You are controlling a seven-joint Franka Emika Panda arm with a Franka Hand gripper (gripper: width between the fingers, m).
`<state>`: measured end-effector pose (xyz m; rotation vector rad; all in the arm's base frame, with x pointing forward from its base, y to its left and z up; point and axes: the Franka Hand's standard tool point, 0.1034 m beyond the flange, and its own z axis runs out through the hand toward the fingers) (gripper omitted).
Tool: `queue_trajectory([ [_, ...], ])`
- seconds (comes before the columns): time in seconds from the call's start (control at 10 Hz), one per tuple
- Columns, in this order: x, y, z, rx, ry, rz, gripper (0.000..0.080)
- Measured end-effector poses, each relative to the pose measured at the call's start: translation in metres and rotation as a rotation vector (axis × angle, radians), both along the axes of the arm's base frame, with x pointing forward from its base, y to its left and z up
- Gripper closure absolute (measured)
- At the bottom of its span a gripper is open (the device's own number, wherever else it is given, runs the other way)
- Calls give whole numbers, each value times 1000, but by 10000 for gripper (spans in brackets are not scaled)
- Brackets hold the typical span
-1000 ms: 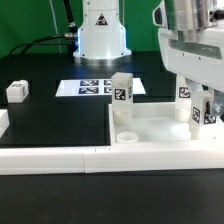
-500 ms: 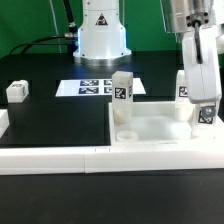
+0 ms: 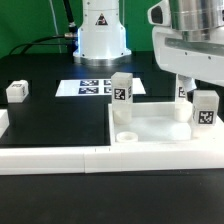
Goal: Assemble square table
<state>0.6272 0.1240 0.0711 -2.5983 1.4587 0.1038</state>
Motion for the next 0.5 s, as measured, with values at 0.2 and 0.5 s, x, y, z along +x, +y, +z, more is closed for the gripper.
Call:
queue_trajectory([
  [0.2, -1, 0, 0, -55, -31, 285, 150],
  [0.5, 3, -1, -1, -111, -105, 613, 150],
])
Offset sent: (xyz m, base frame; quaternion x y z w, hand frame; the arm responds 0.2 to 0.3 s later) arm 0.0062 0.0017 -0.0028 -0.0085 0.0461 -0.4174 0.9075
